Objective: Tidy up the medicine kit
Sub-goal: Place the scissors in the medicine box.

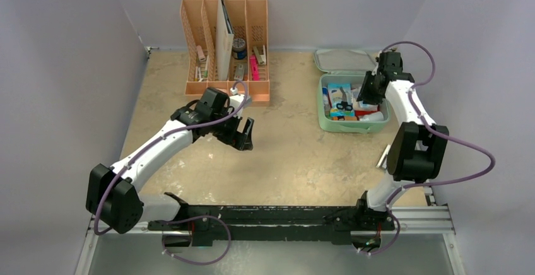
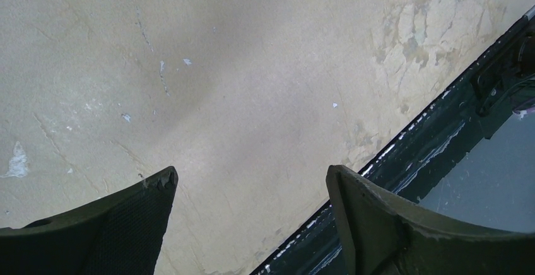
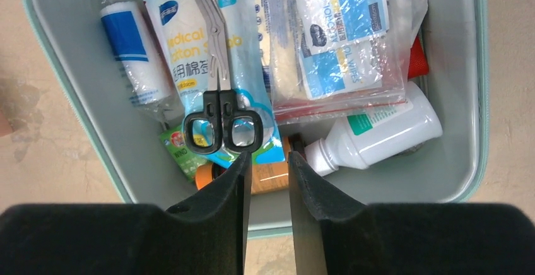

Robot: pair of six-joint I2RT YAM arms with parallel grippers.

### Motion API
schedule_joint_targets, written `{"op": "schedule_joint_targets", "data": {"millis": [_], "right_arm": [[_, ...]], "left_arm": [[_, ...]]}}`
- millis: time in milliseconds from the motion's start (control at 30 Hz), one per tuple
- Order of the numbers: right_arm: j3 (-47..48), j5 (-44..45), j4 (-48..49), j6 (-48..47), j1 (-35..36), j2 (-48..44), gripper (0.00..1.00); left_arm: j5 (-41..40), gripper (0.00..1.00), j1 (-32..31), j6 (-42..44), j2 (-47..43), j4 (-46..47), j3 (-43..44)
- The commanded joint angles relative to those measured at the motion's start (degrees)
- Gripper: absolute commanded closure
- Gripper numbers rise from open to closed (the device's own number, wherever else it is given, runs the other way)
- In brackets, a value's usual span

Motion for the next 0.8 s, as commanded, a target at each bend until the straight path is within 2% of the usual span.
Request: {"op": "schedule_joint_targets", "data": {"millis": [0, 300, 767], "right_arm": [[1.9, -1.4, -2.1, 0.6, 2.1, -3.4, 0.72], [3.5, -3.9, 1.1, -0.1, 4.9, 2.7, 0.77], [6.3, -1.6, -1.1, -2.6, 5.2, 11.3, 0.8]], "left_arm": [[-0.2, 0.13, 0.0, 1.0, -2.6, 0.4, -0.6], [-1.8, 0.11, 0.0, 1.1, -3.2, 0.0, -0.7], [-4.7, 0.12, 0.0, 1.2, -3.9, -0.1, -0.6]]}}
